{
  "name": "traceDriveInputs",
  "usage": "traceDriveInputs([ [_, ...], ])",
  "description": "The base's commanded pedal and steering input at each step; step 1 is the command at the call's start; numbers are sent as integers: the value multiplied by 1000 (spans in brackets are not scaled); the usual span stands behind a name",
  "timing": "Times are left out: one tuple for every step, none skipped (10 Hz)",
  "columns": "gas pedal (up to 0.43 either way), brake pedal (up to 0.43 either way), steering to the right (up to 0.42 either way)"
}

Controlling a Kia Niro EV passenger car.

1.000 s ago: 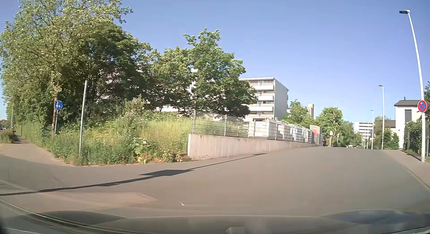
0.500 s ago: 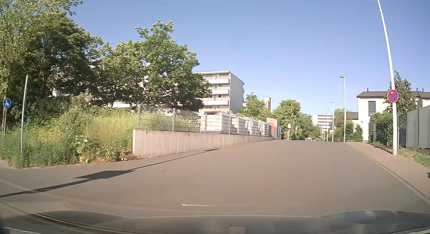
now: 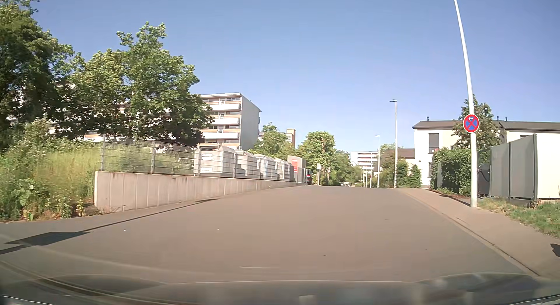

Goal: Follow the waypoints while adhering to traffic rules and regulations

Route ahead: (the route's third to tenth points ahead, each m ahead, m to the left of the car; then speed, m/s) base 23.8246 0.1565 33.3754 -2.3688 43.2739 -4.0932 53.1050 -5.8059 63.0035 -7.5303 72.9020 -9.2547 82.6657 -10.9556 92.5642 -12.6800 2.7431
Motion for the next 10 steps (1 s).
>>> traceDriveInputs([
  [209, 0, 466],
  [209, 0, 439],
  [220, 0, 408],
  [220, 0, 370],
  [228, 0, 326],
  [240, 0, 292],
  [260, 0, 250],
  [268, 0, 209],
  [268, 0, 174],
  [268, 0, 144],
])
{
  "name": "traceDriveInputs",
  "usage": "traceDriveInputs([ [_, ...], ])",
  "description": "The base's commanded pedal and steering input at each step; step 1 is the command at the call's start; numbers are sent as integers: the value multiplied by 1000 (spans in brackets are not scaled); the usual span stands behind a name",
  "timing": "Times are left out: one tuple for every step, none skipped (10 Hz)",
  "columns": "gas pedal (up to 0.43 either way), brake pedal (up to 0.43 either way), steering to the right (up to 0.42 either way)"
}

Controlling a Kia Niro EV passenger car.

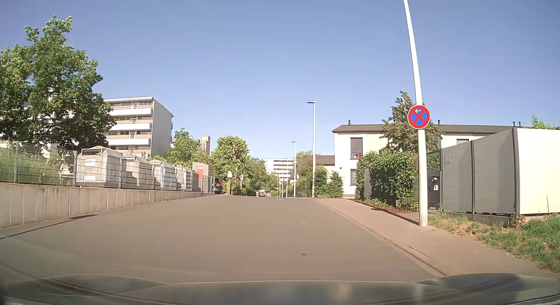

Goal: Follow the waypoints while adhering to traffic rules and regulations

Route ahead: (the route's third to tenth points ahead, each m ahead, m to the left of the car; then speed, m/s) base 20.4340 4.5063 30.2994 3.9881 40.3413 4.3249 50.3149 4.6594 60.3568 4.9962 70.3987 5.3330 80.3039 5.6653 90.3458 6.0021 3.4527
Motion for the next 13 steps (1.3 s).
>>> traceDriveInputs([
  [268, 0, 117],
  [280, 0, 97],
  [287, 0, 74],
  [287, 0, 54],
  [299, 0, 39],
  [339, 0, 22],
  [350, 0, 5],
  [350, 0, -8],
  [350, 0, -21],
  [350, 0, -27],
  [350, 0, -28],
  [350, 0, -28],
  [350, 0, -29],
])
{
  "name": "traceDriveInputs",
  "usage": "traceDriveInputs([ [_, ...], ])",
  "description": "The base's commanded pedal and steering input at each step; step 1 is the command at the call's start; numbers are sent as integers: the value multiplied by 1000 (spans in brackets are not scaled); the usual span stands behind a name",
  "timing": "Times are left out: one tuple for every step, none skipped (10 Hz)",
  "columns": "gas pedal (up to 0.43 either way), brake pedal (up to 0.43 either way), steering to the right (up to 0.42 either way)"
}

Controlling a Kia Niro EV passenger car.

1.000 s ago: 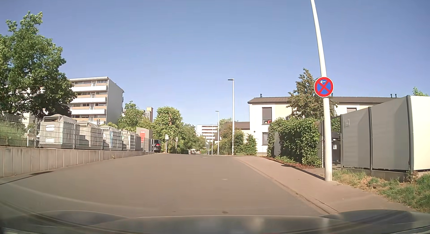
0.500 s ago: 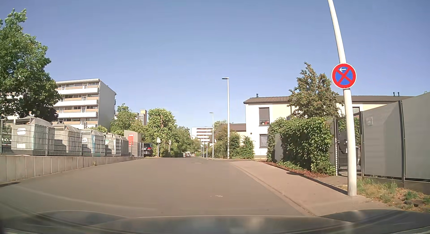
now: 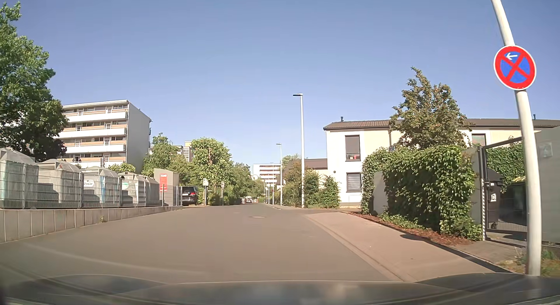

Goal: Follow the waypoints while adhering to traffic rules and regulations

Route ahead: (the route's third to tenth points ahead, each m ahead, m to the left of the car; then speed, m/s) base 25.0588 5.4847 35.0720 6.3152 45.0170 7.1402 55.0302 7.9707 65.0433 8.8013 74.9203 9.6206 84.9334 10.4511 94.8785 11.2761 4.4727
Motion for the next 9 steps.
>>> traceDriveInputs([
  [339, 0, -33],
  [331, 0, -35],
  [331, 0, -35],
  [311, 0, -36],
  [299, 0, -36],
  [280, 0, -36],
  [268, 0, -36],
  [240, 0, -36],
  [240, 0, -37],
])
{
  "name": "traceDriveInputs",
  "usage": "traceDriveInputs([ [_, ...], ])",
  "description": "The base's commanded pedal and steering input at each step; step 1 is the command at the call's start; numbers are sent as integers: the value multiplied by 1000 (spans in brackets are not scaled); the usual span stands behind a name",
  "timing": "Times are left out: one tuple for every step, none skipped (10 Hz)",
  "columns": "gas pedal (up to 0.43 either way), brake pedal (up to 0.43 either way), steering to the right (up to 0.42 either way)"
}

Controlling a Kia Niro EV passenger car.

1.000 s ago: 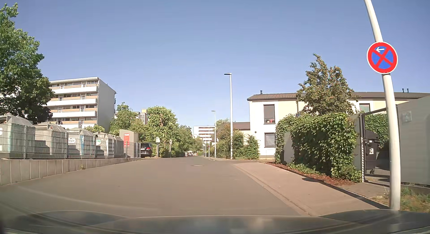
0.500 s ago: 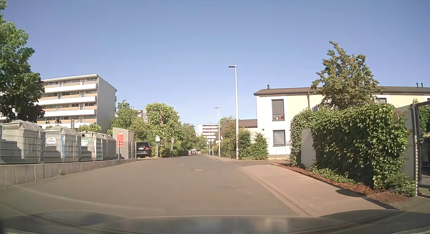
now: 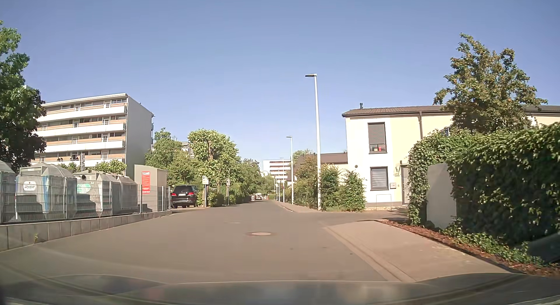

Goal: Follow the waypoints while adhering to traffic rules and regulations

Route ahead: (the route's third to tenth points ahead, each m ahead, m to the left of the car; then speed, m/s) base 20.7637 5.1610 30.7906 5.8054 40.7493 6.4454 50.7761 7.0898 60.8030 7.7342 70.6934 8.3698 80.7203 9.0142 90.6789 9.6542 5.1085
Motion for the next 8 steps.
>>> traceDriveInputs([
  [240, 0, -38],
  [228, 0, -38],
  [228, 0, -38],
  [209, 0, -36],
  [209, 0, -36],
  [197, 0, -36],
  [197, 0, -36],
  [197, 0, -36],
])
